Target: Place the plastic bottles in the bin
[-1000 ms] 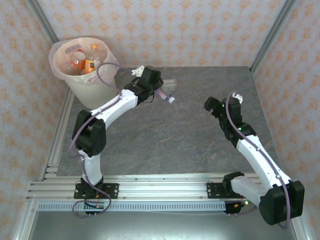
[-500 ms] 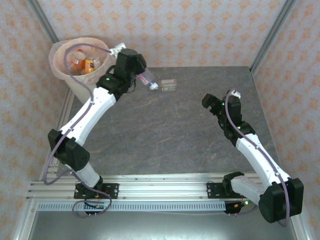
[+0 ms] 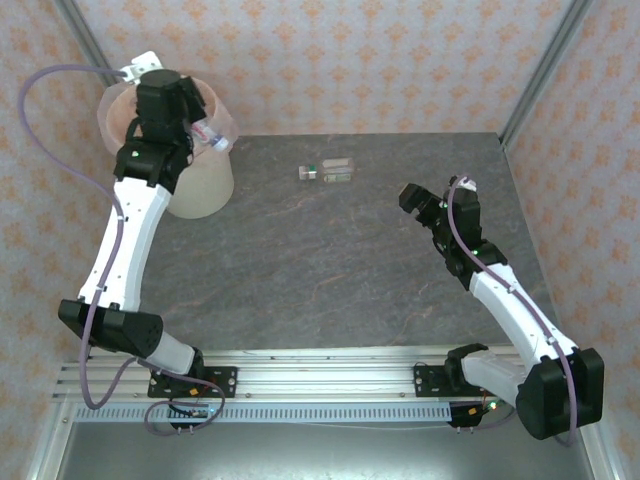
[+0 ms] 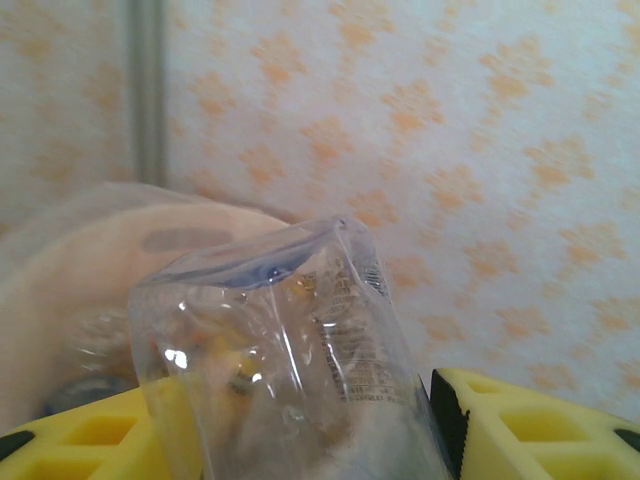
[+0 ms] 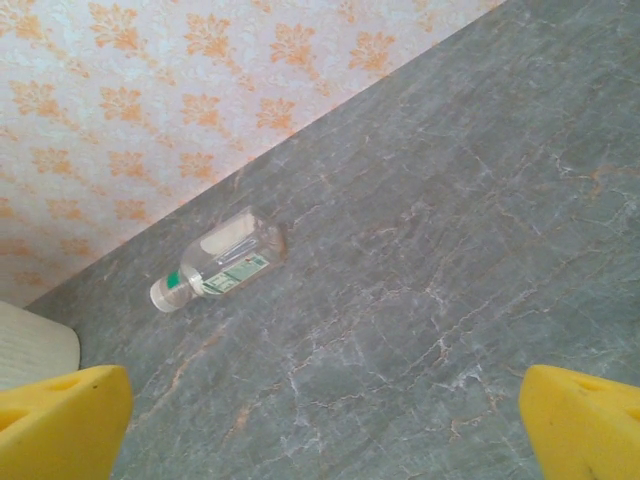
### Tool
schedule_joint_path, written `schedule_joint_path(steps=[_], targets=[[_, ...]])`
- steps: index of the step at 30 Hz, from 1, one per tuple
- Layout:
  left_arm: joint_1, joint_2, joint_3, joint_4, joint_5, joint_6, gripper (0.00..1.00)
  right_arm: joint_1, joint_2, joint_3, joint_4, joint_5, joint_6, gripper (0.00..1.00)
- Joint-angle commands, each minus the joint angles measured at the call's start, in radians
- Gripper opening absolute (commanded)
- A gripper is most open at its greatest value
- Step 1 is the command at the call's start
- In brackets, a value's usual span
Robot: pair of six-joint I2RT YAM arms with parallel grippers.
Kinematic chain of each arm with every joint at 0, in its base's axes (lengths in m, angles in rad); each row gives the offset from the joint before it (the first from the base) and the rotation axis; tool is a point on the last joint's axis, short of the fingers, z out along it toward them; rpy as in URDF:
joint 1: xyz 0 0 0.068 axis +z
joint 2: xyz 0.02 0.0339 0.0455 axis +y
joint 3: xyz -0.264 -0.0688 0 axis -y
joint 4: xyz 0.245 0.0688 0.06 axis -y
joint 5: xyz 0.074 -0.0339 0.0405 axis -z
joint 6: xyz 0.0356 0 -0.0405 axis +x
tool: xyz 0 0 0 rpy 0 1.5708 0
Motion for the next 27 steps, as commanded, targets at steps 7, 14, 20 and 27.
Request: schedule_joint_path(steps=[7, 14, 20, 27], targets=[[0.186, 0.128, 0.176, -0.089, -0.018, -0.006, 0.59, -0.005, 0.019, 0.024, -0.014, 0.005, 0.013, 1.00], [0.262, 0.283, 0.346, -0.205, 0.020, -0.033, 0.59, -0.006, 0.010, 0.049, -0.066, 0.029, -0.011, 1.00], [0.315, 0.393, 0.487, -0.333, 0.050, -0.085, 0.61, -0.006, 0.010, 0.042, -0.092, 0.034, -0.014, 1.00], [0.373, 0.495, 0.621, -0.467, 0.121, -0.216, 0.88, -0.006, 0.015, 0.036, -0.104, 0.049, -0.018, 1.00]])
